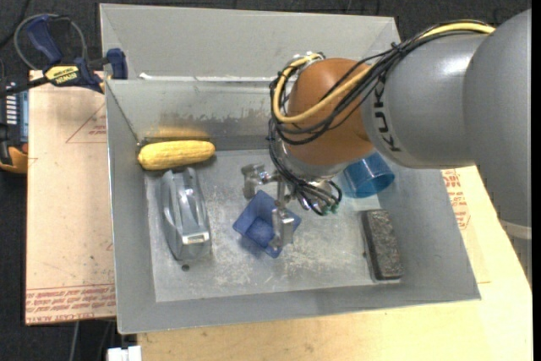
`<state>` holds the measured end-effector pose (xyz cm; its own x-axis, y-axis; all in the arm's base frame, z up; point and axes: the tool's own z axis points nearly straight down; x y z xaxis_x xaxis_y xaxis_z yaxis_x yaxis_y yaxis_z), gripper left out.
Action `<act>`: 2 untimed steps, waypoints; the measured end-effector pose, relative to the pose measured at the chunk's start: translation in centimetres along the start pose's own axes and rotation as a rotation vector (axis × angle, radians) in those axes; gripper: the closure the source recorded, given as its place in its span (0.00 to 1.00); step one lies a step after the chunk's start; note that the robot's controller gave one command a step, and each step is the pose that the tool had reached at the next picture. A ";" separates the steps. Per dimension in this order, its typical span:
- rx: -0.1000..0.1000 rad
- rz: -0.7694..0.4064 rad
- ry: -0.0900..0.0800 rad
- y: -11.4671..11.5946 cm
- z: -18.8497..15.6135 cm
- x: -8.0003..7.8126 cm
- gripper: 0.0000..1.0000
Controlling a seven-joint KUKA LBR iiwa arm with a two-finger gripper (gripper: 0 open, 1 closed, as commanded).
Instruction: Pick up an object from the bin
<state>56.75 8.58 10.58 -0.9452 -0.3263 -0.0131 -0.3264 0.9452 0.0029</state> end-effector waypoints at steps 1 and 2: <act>0.000 -0.057 -0.001 -6.3 1.2 -0.9 1.00; 0.000 -0.057 -0.001 -6.3 1.2 -0.9 1.00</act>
Offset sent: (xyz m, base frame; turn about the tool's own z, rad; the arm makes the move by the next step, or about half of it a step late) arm 0.0000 0.0000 0.0000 0.0000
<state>59.72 2.90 9.38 -0.9250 -0.3797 -0.0145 -0.3797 0.9251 0.0023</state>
